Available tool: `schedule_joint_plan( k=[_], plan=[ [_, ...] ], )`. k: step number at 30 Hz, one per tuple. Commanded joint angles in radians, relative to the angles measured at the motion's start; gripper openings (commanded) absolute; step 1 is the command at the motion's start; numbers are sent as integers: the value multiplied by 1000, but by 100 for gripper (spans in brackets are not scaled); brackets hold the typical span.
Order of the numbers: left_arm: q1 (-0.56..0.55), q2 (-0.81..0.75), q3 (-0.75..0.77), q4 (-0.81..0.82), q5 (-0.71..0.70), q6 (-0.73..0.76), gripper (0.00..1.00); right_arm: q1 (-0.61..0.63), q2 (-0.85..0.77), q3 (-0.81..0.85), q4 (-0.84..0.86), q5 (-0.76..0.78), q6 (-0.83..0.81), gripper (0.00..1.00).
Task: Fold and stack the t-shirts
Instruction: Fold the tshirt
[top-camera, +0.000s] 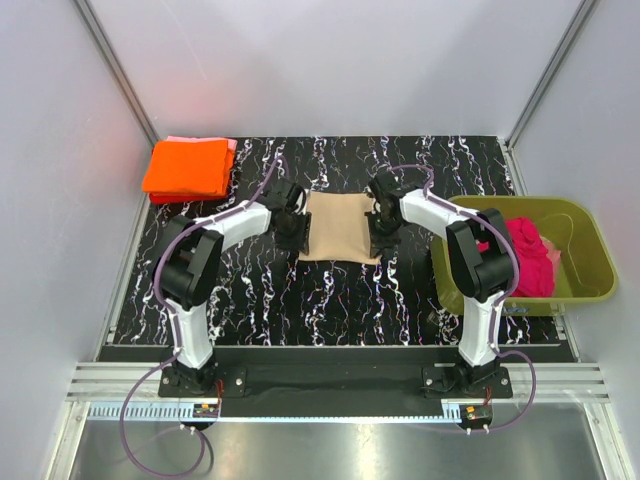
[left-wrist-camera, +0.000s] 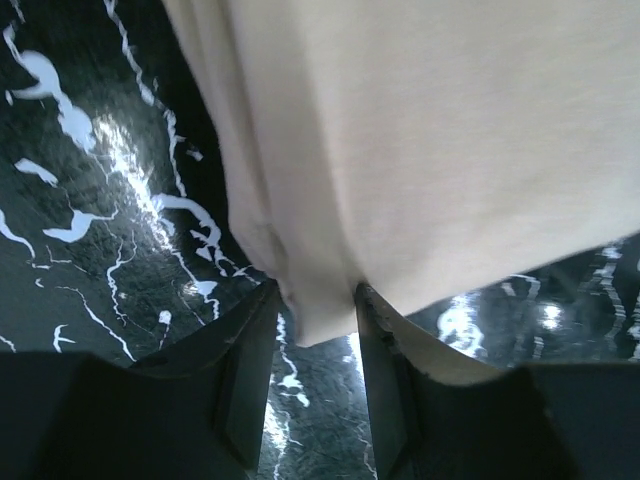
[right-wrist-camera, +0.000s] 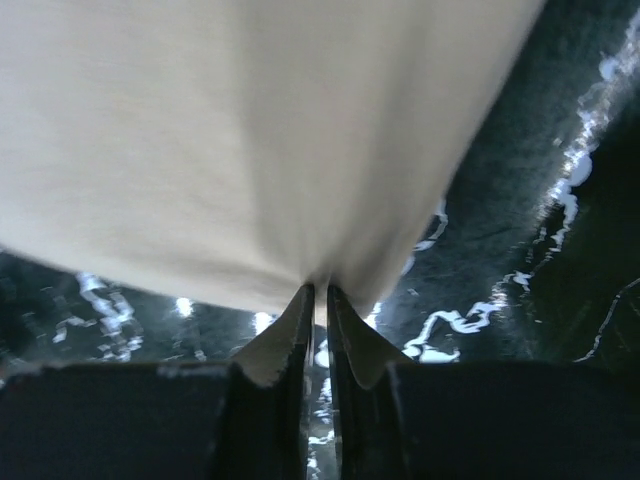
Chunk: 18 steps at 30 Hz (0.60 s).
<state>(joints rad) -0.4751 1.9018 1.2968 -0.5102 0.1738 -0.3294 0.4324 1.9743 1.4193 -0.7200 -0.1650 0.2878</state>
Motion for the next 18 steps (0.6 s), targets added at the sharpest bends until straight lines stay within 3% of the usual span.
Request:
schedule_joint_plan(
  k=[1, 11, 18],
  plan=[
    [13, 6, -21, 22, -62, -2, 42, 5, 8, -25, 11, 110, -7, 16],
    [33, -116, 10, -2, -8, -25, 43, 22, -112, 78, -21, 24, 33, 17],
    [93, -95, 45, -5, 145, -31, 43, 81, -42, 199, 19, -110, 70, 17]
  ],
)
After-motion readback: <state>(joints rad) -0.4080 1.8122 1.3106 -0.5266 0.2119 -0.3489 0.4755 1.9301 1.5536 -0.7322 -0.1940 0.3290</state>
